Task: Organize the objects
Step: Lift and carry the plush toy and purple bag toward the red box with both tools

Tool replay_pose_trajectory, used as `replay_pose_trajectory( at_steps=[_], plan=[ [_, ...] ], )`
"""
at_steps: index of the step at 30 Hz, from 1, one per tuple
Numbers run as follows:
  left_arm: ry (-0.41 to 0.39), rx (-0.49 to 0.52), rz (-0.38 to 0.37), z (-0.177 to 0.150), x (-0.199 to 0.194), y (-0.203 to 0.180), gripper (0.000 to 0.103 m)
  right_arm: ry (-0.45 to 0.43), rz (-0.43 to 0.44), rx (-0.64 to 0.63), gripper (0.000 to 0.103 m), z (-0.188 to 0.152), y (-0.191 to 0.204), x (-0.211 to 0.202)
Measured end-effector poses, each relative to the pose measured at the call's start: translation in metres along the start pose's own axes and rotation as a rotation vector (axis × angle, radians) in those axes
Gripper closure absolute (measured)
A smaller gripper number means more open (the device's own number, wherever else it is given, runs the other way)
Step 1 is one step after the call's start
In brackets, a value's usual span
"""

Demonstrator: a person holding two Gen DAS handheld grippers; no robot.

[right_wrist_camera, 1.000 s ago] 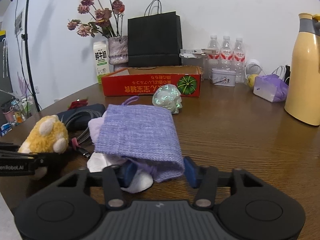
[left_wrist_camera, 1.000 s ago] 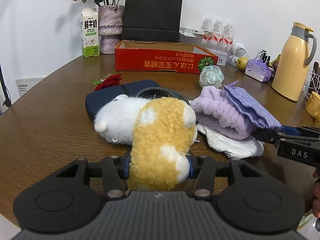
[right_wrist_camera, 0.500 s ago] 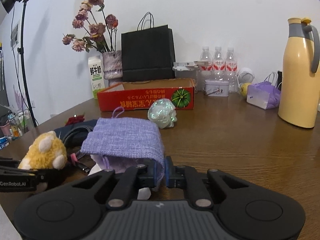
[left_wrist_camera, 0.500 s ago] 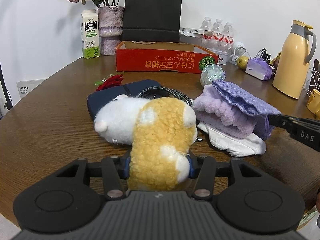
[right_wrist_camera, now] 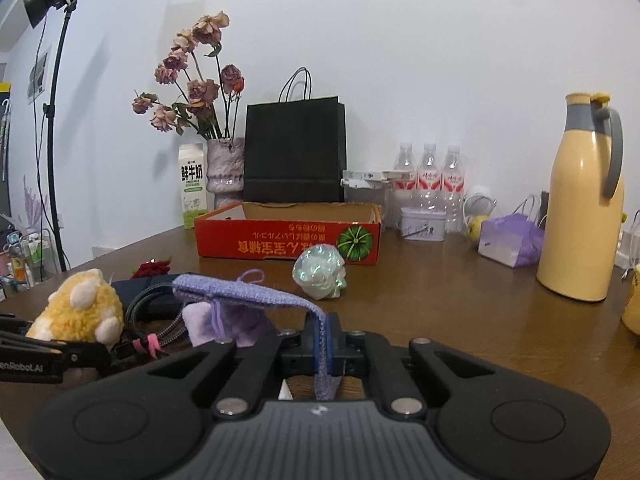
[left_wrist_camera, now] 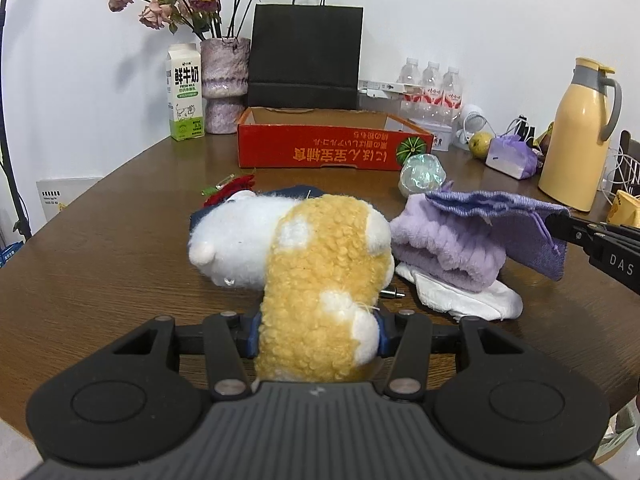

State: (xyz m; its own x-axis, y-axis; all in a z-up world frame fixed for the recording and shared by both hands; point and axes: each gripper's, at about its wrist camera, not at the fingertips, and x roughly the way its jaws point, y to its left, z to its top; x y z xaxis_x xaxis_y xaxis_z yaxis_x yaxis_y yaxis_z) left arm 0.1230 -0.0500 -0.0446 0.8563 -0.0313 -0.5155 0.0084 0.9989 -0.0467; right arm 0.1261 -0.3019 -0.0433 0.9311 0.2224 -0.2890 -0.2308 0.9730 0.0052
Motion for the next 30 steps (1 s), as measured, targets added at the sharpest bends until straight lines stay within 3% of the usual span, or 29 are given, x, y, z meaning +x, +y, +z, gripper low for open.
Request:
replay_pose_trajectory(
  at_steps=[15, 30],
  plan=[
    [-0.06, -0.016, -0.022, 0.007, -0.026, 0.014, 0.053, -0.111, -0.039, -0.041, 0.101, 0.019, 0.021, -0.03],
    [-0.077, 0.002, -0.04, 0.04, -0.019, 0.012, 0.053, -0.147, -0.029, -0.033, 0.101, 0.039, 0.025, -0.02]
  ],
)
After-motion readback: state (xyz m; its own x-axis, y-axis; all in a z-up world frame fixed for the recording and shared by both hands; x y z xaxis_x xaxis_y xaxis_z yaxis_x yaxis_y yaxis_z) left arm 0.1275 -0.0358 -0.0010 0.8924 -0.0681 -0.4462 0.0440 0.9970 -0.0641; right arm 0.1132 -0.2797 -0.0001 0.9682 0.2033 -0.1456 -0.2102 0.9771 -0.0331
